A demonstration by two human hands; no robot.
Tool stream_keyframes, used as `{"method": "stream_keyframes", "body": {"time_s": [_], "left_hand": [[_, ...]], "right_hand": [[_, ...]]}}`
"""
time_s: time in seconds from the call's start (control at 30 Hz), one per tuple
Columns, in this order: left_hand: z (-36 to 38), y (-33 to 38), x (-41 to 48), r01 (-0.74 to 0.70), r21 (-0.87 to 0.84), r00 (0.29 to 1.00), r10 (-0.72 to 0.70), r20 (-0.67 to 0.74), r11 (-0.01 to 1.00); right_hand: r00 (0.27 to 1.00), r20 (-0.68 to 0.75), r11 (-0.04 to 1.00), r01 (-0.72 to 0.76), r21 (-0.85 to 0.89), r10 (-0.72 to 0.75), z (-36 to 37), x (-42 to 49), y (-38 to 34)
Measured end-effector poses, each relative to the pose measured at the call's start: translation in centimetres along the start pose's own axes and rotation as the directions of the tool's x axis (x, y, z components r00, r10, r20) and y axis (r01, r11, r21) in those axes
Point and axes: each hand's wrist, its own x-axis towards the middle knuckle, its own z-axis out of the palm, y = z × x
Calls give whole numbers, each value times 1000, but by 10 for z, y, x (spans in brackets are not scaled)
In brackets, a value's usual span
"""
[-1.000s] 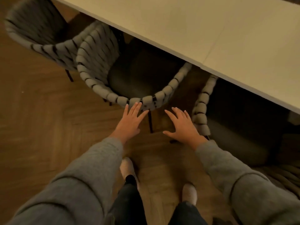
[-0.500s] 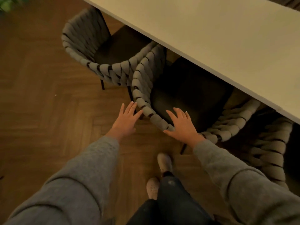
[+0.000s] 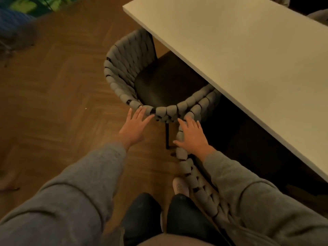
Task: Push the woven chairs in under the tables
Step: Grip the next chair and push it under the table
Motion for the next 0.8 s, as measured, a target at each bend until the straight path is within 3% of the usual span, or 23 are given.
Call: {"method": "stream_keyframes", "body": {"time_s": [0.17, 0.27, 0.4, 0.6, 0.7, 0.8], "left_hand": [[-3, -70, 51, 17, 83, 999, -20, 29, 996], [-2, -119, 85, 1, 225, 997, -18, 76, 974], [7, -187, 140, -146, 324, 973, 76, 218, 935], [15, -272, 218, -476, 234, 815, 325, 480, 848], [14, -289, 243, -628, 190, 713, 462, 527, 754], [14, -302, 269, -740, 171, 623, 568, 538, 650]], "right_hand": [[998, 11, 998, 61, 35, -61, -2, 70, -25], [996, 42, 997, 75, 11, -76, 3, 109, -47], [994, 103, 999, 40, -36, -36, 18, 159, -86], [939, 276, 972, -230, 52, 207, 39, 222, -154], [886, 319, 936, -351, -12, 336, 42, 242, -174], [843, 331, 885, -463, 49, 423, 42, 254, -186]]}}
